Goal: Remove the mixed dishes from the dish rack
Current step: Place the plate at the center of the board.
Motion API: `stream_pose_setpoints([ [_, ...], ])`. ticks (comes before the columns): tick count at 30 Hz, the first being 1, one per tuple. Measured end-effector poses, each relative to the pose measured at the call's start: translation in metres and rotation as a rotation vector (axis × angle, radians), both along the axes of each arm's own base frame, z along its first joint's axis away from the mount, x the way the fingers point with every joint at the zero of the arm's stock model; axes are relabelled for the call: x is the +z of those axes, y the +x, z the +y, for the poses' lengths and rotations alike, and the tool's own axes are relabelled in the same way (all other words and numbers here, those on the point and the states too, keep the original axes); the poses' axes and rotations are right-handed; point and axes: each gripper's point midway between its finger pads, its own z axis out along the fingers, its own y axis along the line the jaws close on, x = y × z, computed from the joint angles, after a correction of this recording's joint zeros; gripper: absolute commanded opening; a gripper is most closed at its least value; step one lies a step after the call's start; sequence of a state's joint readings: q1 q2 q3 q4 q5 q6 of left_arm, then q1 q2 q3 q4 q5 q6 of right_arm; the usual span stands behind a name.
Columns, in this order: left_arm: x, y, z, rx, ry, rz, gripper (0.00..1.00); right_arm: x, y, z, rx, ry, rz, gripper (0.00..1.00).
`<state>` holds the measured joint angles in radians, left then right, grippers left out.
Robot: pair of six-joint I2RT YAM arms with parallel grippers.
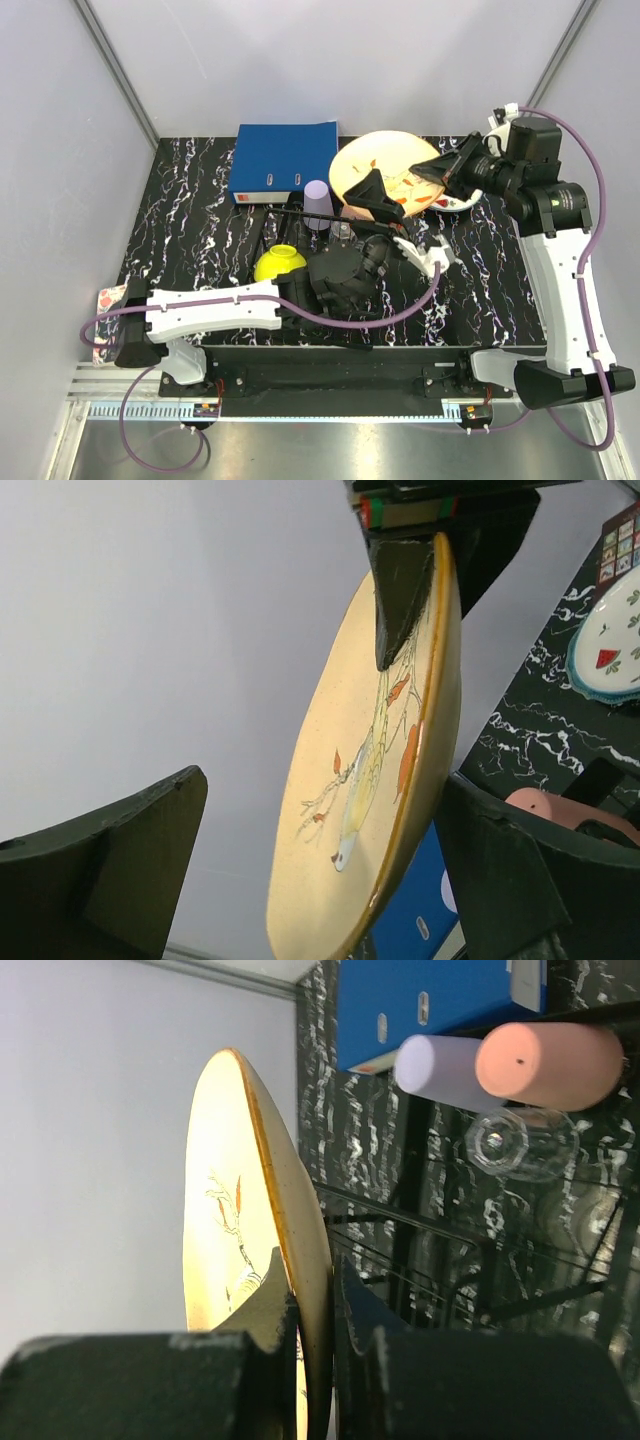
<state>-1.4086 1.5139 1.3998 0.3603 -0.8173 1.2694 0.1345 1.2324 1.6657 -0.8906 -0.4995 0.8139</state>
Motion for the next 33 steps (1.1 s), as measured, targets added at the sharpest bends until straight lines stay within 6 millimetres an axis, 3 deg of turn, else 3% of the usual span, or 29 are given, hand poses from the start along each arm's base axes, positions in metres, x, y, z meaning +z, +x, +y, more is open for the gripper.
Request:
stream_pose_setpoints([
  [4,0.016,0.012,0.012,0.027,-0.098,0.037,0.99,0.018,0.011,-0.004,-0.030,0.059,-0.022,0.00],
  [7,0.028,0.022,0.034,0.074,-0.181,0.062,0.99,0.036,0.032,-0.016,-0.078,0.071,-0.058,0.00],
  [11,0.061,0.037,0.093,0.193,-0.385,0.095,0.99,0.044,0.077,-0.054,-0.201,0.057,-0.075,0.00],
  [14,0.083,0.041,0.140,0.267,-0.580,0.134,0.99,0.037,0.117,-0.091,-0.315,0.041,-0.067,0.00],
  [18,0.087,0.034,0.178,0.277,-0.780,0.228,0.99,0.004,0.154,-0.134,-0.454,-0.001,-0.018,0.00],
  [21,0.082,0.025,0.194,0.252,-0.877,0.294,0.99,-0.028,0.165,-0.155,-0.527,-0.046,0.020,0.00],
  [28,0.052,0.014,0.206,0.213,-0.935,0.409,0.99,-0.097,0.178,-0.174,-0.574,-0.103,0.101,0.00],
  [33,0.028,0.009,0.208,0.202,-0.926,0.462,0.99,-0.164,0.188,-0.182,-0.585,-0.135,0.181,0.00],
])
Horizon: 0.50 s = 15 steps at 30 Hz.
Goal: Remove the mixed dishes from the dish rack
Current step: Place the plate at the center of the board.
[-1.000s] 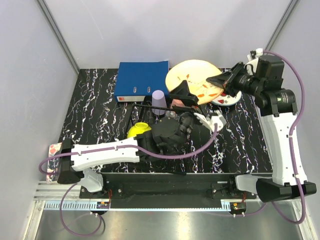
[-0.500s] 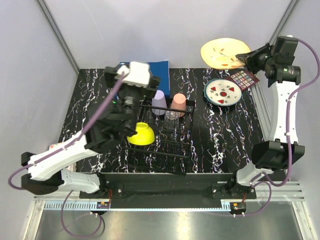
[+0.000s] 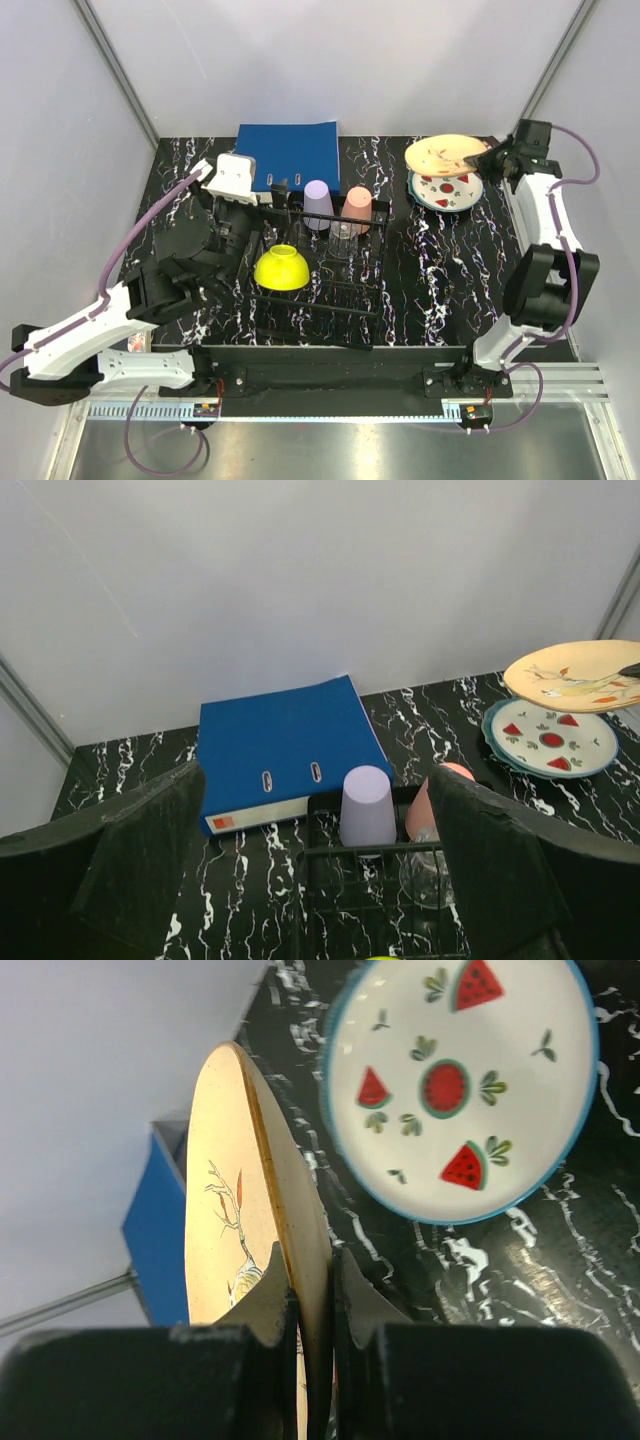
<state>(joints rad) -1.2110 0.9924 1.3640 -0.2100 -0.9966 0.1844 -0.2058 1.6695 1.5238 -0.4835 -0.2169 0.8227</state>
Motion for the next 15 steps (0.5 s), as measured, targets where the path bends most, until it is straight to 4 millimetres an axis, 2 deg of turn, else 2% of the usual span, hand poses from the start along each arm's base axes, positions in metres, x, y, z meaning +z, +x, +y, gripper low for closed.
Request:
stream_pose_setpoints([
  [3,-0.009,-0.003,0.004,-0.011,-0.004,0.013,0.99,-0.036,0.006,-0.005,-0.004,-0.008,0.061,0.00],
  [6,-0.015,-0.005,0.008,-0.015,-0.008,0.024,0.99,-0.058,0.015,-0.008,-0.004,-0.012,0.086,0.00],
  [9,-0.018,-0.007,0.010,-0.018,-0.015,0.029,0.99,-0.067,0.024,-0.012,-0.005,-0.020,0.080,0.00],
  [15,-0.031,-0.008,0.013,-0.019,0.002,0.047,0.99,-0.072,0.038,-0.016,-0.003,-0.035,0.040,0.00],
])
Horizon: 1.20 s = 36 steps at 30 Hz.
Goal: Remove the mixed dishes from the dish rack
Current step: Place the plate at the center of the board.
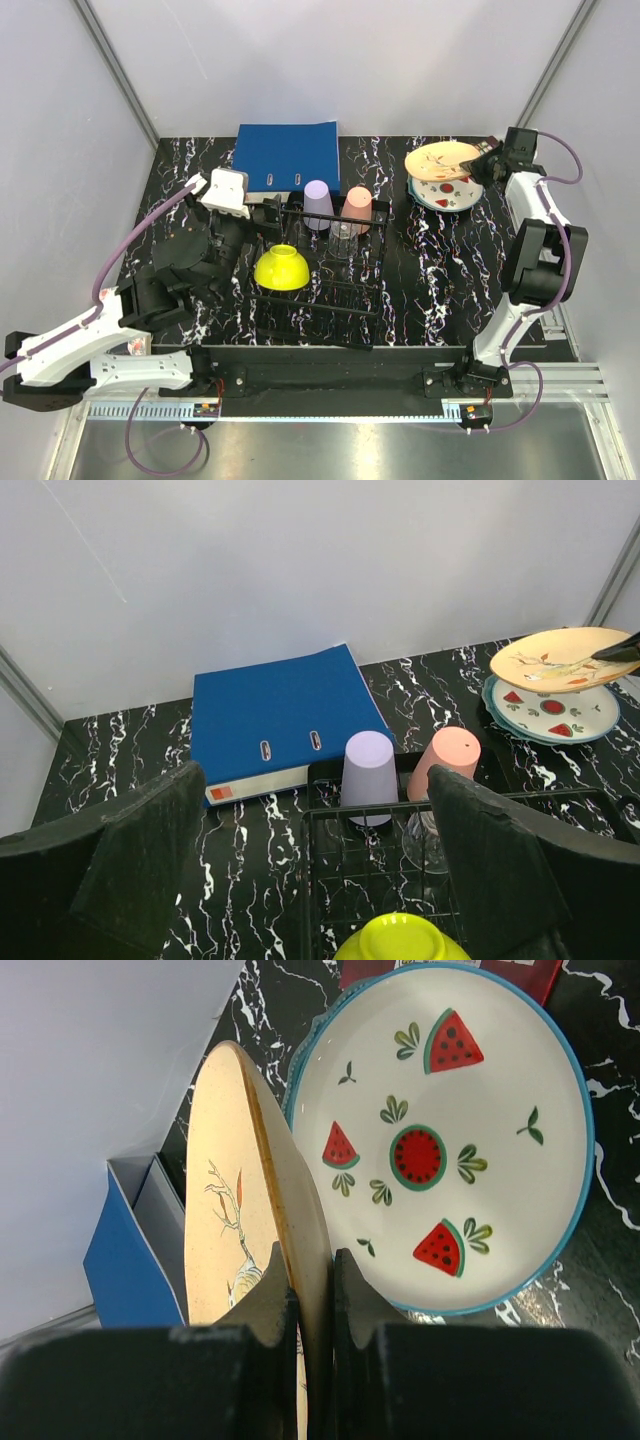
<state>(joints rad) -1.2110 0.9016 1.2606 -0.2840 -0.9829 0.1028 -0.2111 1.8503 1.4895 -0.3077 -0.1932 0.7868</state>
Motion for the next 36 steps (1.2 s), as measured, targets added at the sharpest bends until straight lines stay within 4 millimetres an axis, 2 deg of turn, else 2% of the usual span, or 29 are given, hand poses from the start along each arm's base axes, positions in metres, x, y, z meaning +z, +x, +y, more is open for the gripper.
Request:
stream_pose_setpoints([
  [5,-0.005,-0.001,-0.001,-0.007,0.007,0.009,0.99,-0.024,0.012,-0.005,-0.006,0.005,0.009,0.00],
  [12,-0.006,-0.001,-0.002,-0.008,-0.004,0.014,0.99,-0.062,0.012,-0.006,-0.009,0.017,0.073,0.00],
  [22,-0.016,0.001,-0.006,-0.008,0.017,0.030,0.99,-0.078,0.015,-0.009,-0.008,0.007,0.084,0.00],
  [36,-0.022,0.002,-0.011,-0.007,0.035,0.042,0.99,-0.084,0.043,-0.019,-0.015,0.027,0.045,0.00],
])
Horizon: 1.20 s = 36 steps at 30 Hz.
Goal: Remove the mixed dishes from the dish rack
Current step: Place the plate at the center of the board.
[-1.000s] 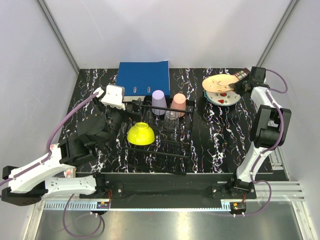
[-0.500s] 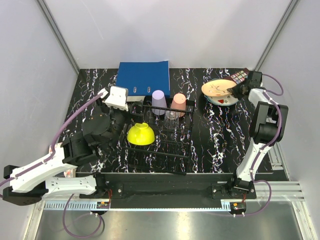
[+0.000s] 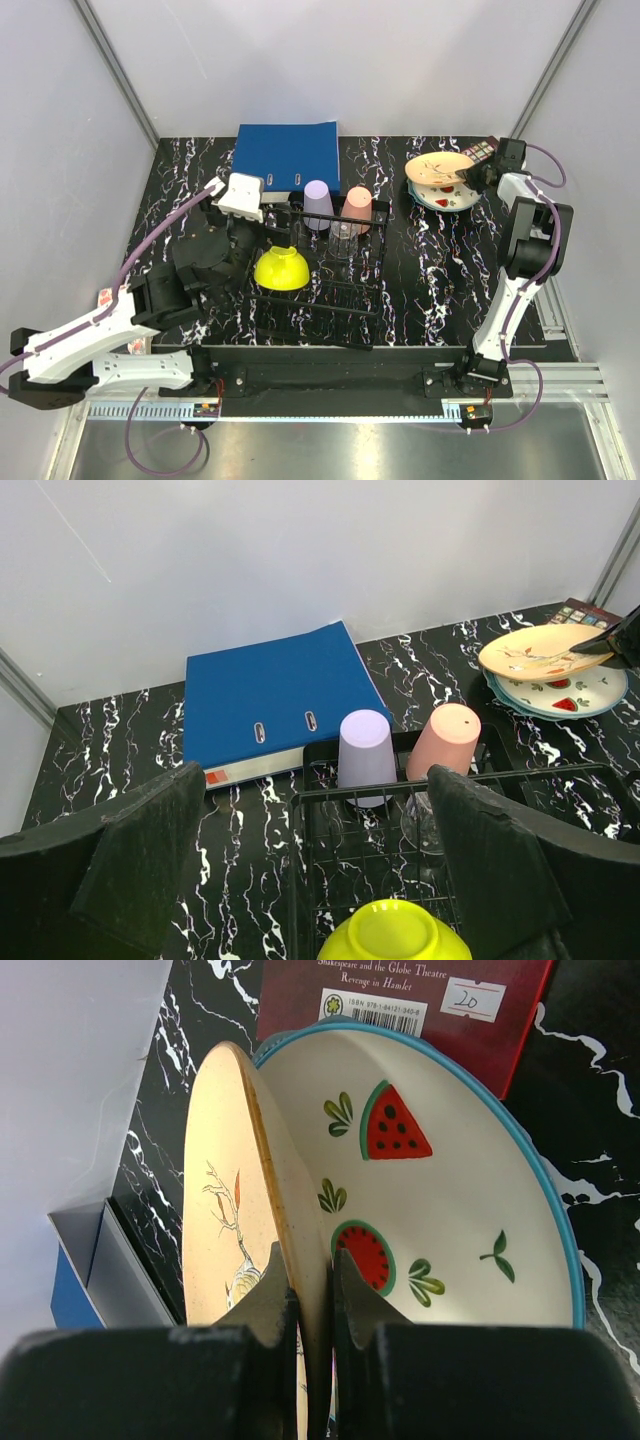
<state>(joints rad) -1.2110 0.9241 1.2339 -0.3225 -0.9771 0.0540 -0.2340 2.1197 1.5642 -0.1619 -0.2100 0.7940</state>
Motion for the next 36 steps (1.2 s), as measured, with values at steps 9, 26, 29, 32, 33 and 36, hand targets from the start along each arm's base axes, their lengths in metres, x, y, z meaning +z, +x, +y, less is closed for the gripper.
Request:
stream_pose_setpoints([
  [9,-0.014,0.005,-0.013,-0.001,0.056,0.023,0.99,0.001,-0.001,0.000,-0.029,0.038,0.021,0.47],
  [26,-0.015,0.003,-0.013,-0.011,0.040,0.031,0.99,-0.014,-0.029,-0.004,-0.053,0.049,0.184,0.79],
  [29,-0.017,0.003,-0.013,-0.013,0.042,0.033,0.99,-0.015,-0.035,-0.004,-0.057,0.046,0.224,0.80],
  [32,-0.020,0.002,-0.013,-0.019,0.047,0.035,0.99,-0.014,-0.042,-0.004,-0.056,0.042,0.256,0.81],
  [33,-0.020,0.002,-0.014,-0.022,0.047,0.037,0.99,-0.013,-0.045,-0.003,-0.054,0.042,0.265,0.81],
  [36,-0.020,0.001,-0.014,-0.030,0.043,0.036,0.99,-0.008,-0.053,-0.003,-0.057,0.030,0.286,0.82],
])
